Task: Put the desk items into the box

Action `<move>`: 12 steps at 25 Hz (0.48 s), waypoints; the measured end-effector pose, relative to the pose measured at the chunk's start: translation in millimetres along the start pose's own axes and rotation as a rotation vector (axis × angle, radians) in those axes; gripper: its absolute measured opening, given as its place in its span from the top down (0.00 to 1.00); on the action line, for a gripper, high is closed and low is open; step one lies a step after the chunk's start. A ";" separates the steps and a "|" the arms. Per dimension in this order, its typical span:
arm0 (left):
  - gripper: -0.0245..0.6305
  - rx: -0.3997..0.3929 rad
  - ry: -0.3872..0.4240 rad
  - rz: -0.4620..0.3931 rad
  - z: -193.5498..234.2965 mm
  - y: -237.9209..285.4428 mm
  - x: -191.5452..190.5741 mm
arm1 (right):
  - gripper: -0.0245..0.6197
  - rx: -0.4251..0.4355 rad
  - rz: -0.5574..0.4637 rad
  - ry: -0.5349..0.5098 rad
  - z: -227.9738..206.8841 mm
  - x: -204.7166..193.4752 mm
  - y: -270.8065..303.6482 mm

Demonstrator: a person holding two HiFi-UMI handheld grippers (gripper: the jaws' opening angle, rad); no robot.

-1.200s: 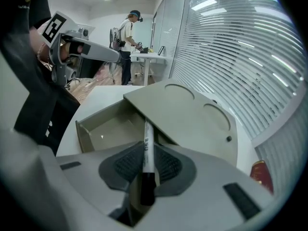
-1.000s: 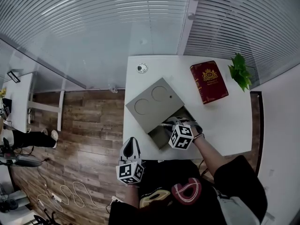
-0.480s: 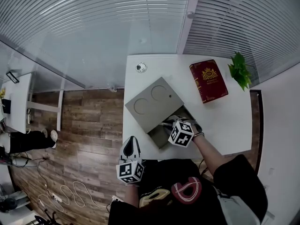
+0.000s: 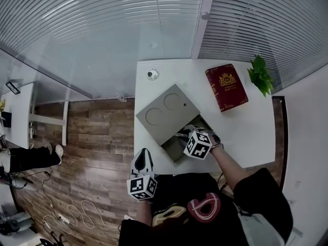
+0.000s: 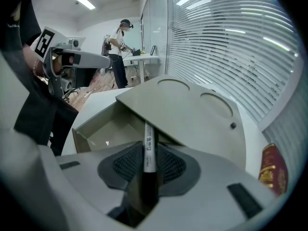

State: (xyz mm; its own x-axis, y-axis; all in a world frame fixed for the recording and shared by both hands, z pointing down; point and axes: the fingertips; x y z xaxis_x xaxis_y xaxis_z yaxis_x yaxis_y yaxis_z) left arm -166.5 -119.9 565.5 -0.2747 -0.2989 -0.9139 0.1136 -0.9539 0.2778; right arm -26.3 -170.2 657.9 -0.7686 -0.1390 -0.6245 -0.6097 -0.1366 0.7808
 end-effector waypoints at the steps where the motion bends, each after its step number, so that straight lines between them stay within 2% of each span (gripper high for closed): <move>1: 0.93 -0.001 -0.001 -0.001 -0.1 0.0 0.1 | 0.82 -0.003 -0.002 0.000 -0.3 -0.1 -0.2; 10: 0.93 -0.024 0.002 -0.012 -2.8 0.4 2.8 | 0.75 -0.048 0.010 -0.024 -0.8 -1.7 -7.5; 12: 0.93 -0.034 0.005 -0.014 -4.3 1.7 3.6 | 0.75 -0.052 -0.008 -0.002 0.1 0.0 -12.3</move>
State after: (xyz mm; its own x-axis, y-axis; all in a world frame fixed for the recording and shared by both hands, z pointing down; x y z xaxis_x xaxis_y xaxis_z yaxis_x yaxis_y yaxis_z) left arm -163.2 -122.5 561.3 -0.2720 -0.2851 -0.9191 0.1420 -0.9565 0.2547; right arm -18.8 -168.4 648.2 -0.7640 -0.1361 -0.6307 -0.6050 -0.1882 0.7736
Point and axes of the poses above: the fingertips, and each gripper's own axes: y forward along the fingers, z to its left, x out of its top, and after that the axes turned 7 degrees about -z, right-handed
